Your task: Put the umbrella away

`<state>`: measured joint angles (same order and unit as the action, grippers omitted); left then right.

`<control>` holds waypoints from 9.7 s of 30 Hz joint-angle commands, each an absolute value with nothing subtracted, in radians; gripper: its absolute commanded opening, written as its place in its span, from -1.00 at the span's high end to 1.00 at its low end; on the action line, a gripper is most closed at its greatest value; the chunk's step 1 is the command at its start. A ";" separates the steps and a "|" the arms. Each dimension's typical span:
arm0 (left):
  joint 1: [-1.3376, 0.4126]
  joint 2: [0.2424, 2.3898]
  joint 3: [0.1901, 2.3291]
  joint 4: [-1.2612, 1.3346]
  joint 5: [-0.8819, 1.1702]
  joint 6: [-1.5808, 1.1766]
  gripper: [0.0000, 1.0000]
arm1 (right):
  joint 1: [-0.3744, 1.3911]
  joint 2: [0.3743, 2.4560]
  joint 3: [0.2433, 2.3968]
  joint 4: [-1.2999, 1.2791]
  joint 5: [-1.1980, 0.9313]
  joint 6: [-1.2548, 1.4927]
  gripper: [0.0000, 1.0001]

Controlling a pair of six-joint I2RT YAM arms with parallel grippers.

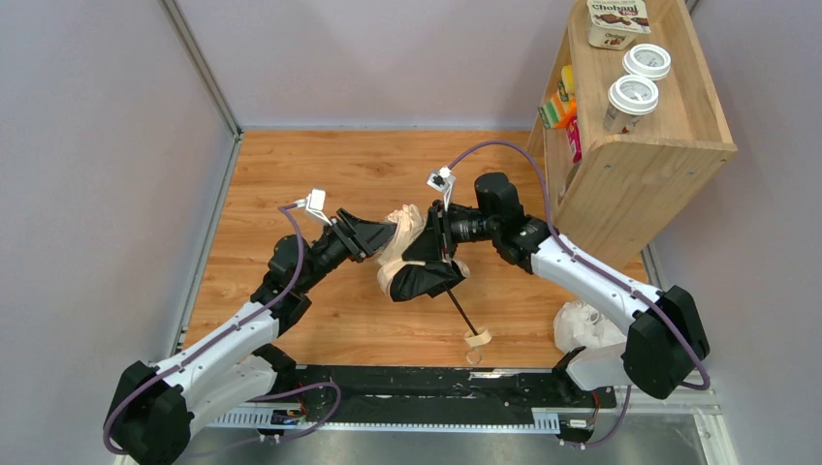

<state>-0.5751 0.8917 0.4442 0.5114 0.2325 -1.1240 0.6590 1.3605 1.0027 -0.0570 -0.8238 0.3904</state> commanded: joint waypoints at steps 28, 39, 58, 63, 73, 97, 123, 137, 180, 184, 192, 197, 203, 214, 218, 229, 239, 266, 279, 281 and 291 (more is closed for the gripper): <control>-0.589 0.939 0.568 0.638 0.341 -1.091 -0.59 | 0.859 1.486 1.367 -0.503 -0.529 0.089 1.00; -0.623 0.957 0.655 0.444 0.282 -1.009 0.89 | 0.893 1.516 1.436 -0.569 -0.399 0.080 1.00; -0.623 0.922 0.465 0.519 0.014 -1.581 1.00 | 1.014 1.522 1.276 -0.488 -0.243 -0.057 -0.01; -0.626 0.836 0.453 0.339 -0.035 -1.680 1.00 | 1.048 1.479 1.204 -0.398 -0.138 -0.057 -0.26; -0.632 0.788 0.457 0.146 -0.068 -1.801 1.00 | 1.118 1.471 1.152 -0.302 -0.008 -0.058 -0.37; -0.632 0.802 0.520 -0.028 0.026 -1.867 1.00 | 1.134 1.617 1.138 -0.298 -0.104 -0.094 0.11; -0.630 0.888 0.512 0.331 0.153 -1.450 -0.43 | 0.799 1.462 1.045 0.057 -0.857 0.474 1.00; -0.632 0.991 0.568 0.436 0.178 -1.414 1.00 | 0.767 1.474 1.107 0.051 -0.922 0.592 0.99; -0.399 1.115 0.699 1.382 0.032 -1.184 1.00 | 0.667 1.313 1.839 -0.753 -0.048 0.419 -1.00; -0.355 1.089 0.730 1.373 0.043 -1.172 1.00 | 0.620 1.226 1.741 -0.726 0.044 0.512 -1.00; -0.302 1.104 0.860 1.367 0.048 -1.184 1.00 | 0.595 1.069 1.419 -0.627 0.069 0.782 -1.00; -0.296 1.112 0.922 1.367 0.034 -1.207 1.00 | 0.578 1.058 1.357 -0.569 -0.067 0.799 -0.92; -0.295 1.020 0.899 1.289 0.025 -1.223 1.00 | 0.566 1.095 1.436 -0.701 0.054 0.447 -0.28; -0.293 0.976 0.867 1.235 0.023 -1.267 1.00 | 0.574 1.173 1.550 -0.672 0.094 0.180 1.00; -0.293 0.977 0.864 1.204 0.066 -1.262 1.00 | 0.763 1.262 1.690 -0.718 0.247 0.091 1.00; -0.341 1.086 0.816 1.345 0.018 -1.353 1.00 | 0.982 1.574 2.010 -0.654 0.076 0.167 1.00; -0.341 1.118 0.848 1.367 0.003 -1.358 1.00 | 0.788 1.120 1.212 -0.087 -0.145 0.569 -0.35; -0.365 1.160 0.819 1.427 -0.172 -1.516 1.00 | 0.974 1.341 1.137 0.423 -0.198 0.578 -0.28; -0.364 1.144 0.862 1.463 -0.011 -1.358 1.00 | 0.924 1.210 1.292 -0.298 -0.446 1.401 -0.47; -0.364 1.135 0.873 1.465 0.017 -1.295 1.00 | 0.919 1.193 1.203 -0.188 -0.440 1.643 -0.39; -0.328 1.198 1.077 1.467 0.090 -1.149 1.00 | 0.870 1.365 1.109 0.332 -0.486 2.317 -0.05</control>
<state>-0.3519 1.1851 0.9524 1.2610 0.0418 -1.2129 0.8803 1.3025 1.1530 -0.0349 -0.4572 1.8263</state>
